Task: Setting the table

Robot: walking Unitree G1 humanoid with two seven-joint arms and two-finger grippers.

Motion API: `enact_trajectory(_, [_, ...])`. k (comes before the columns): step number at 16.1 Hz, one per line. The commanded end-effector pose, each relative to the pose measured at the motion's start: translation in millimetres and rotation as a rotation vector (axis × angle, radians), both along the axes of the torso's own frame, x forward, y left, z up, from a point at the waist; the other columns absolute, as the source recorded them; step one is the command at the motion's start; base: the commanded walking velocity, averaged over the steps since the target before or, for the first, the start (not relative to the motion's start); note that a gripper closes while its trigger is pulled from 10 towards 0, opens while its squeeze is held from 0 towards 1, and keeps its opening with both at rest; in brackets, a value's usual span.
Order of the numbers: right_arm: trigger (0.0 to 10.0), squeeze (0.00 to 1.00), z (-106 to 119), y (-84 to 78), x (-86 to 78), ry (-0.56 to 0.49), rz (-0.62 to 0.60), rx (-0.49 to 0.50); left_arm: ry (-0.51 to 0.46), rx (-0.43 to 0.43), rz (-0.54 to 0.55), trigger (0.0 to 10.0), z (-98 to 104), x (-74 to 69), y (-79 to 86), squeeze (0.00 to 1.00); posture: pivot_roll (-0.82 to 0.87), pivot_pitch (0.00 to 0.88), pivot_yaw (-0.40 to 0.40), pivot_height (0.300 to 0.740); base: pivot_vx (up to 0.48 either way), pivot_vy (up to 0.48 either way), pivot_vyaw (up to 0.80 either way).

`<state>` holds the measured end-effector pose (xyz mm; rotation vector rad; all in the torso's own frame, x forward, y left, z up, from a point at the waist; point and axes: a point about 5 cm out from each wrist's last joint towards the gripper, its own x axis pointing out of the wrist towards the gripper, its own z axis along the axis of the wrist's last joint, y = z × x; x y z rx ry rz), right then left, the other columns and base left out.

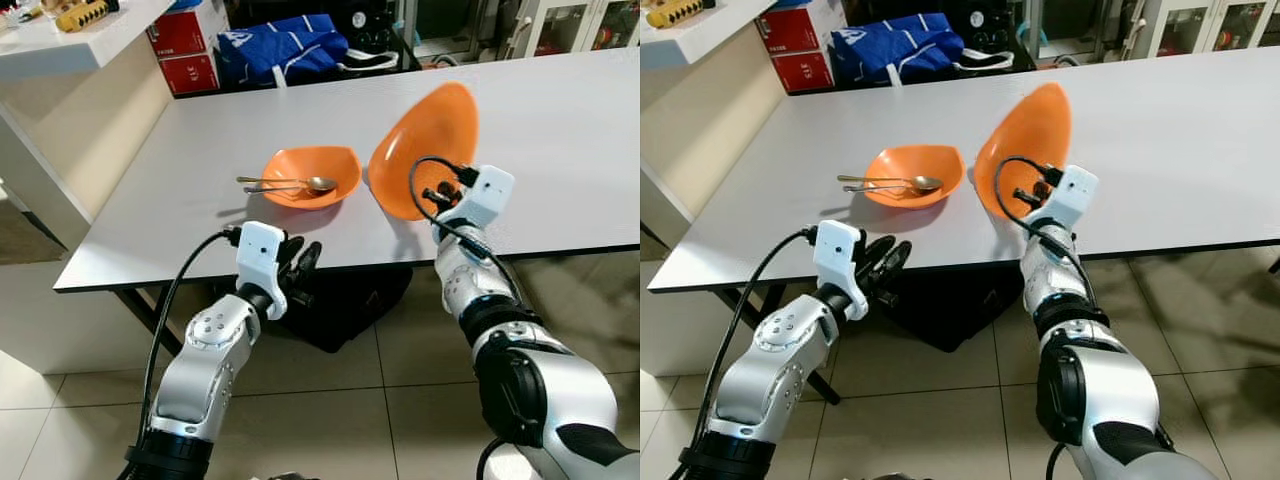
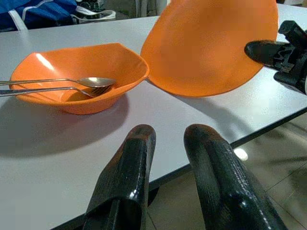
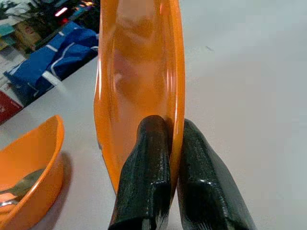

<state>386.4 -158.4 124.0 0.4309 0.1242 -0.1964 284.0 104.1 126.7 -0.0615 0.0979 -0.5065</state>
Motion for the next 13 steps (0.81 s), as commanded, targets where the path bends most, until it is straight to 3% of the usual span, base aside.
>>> enact_trajectory(1, [10.0, 0.00, -47, 2.5, -20.1, 0.237, 0.011, 0.022, -0.022, 0.005, 0.008, 10.0, 7, 0.4, 4.9, 0.00, -0.08, 0.002, 0.165, 0.740, 0.000, 0.000, 0.00])
enact_trajectory(7, [10.0, 0.00, -57, 2.7, -24.8, 0.327, -0.030, 0.218, -0.019, 0.008, 0.016, 10.0, 8, -2.7, 6.9, 0.00, -0.07, 0.016, 0.159, 0.740, 0.000, 0.000, 0.00])
enact_trajectory(13, [10.0, 0.00, -71, 18.5, -33.0, 0.412, -0.006, 0.348, -0.021, 0.005, 0.017, 10.0, 9, -4.3, 5.6, 0.00, -0.06, 0.018, 0.153, 0.740, 0.000, 0.000, 0.00])
